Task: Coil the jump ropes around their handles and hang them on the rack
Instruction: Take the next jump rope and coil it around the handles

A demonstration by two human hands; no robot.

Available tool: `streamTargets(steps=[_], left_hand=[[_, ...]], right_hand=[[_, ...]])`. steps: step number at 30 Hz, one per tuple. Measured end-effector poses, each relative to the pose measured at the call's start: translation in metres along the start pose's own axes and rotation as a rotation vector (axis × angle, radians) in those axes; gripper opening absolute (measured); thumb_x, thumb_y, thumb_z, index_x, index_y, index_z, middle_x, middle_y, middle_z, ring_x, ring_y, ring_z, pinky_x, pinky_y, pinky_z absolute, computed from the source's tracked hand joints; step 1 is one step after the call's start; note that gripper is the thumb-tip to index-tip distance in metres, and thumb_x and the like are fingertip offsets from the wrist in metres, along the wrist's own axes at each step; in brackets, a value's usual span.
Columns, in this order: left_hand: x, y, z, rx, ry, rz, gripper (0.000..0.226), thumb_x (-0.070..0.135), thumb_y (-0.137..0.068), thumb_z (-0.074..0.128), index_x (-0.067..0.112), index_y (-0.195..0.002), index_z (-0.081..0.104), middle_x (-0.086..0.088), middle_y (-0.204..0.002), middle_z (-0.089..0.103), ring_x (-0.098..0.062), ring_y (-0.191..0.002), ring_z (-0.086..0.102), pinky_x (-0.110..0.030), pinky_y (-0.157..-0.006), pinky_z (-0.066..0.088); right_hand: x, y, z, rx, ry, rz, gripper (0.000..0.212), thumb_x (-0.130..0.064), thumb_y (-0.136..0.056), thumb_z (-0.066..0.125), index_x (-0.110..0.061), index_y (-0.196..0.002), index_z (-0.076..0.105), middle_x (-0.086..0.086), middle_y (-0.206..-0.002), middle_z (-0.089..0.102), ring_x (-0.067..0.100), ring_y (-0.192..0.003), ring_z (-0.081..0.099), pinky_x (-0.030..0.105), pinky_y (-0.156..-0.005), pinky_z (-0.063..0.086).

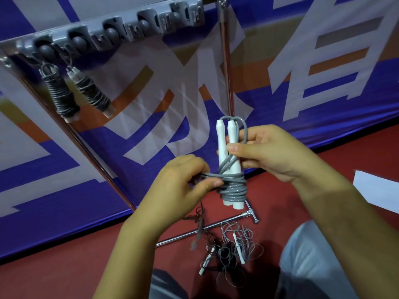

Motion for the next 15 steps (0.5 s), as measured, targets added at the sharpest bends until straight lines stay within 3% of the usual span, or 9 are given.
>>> streamTargets(steps=[4,8,11,15], left_hand=[[0.042,-0.004,0.006,0.073,-0.236,0.264,0.031,0.045,-0.079,0.061,0.023,-0.071,0.041,0.015,-0.068,0.030,-0.010,-0.063,0.033,-0.028,-0.060,0.032],[0.058,-0.005,0.014,0.173,-0.342,0.381,0.025,0.032,-0.080,0.065,0.018,-0.075,0.045,0.003,-0.068,0.044,-0.015,-0.065,0.035,-0.029,-0.062,0.027],[0.047,-0.008,0.004,0.219,-0.358,0.333,0.023,0.032,-0.081,0.066,0.016,-0.075,0.051,0.002,-0.067,0.046,-0.017,-0.064,0.039,-0.031,-0.062,0.028],[0.011,-0.003,-0.019,0.269,-0.222,0.112,0.033,0.041,-0.078,0.066,0.014,-0.065,0.053,0.011,-0.061,0.039,-0.007,-0.060,0.037,-0.026,-0.066,0.029]], right_hand=[[0.002,-0.006,-0.005,0.091,0.010,0.011,0.008,-0.001,-0.087,0.062,-0.007,-0.085,0.066,0.012,-0.081,0.072,0.018,-0.074,0.072,0.028,-0.069,0.060],[0.012,-0.008,-0.001,0.138,0.070,0.028,0.010,-0.001,-0.087,0.063,-0.009,-0.082,0.066,0.012,-0.078,0.070,0.018,-0.071,0.067,0.028,-0.068,0.057],[0.018,-0.005,0.008,0.108,0.077,0.031,0.013,-0.001,-0.085,0.065,-0.013,-0.082,0.068,0.010,-0.076,0.070,0.015,-0.068,0.066,0.027,-0.066,0.053],[0.014,-0.001,0.007,0.075,0.062,0.026,0.010,-0.002,-0.086,0.064,-0.011,-0.085,0.067,0.001,-0.069,0.070,0.007,-0.065,0.068,0.018,-0.060,0.052]])
Point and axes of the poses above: each hand's wrist, its own y-axis away from the middle knuckle, its own z-axis out of the palm, x = y × z, the point moved 10 cm from there along -y, towards the middle knuckle
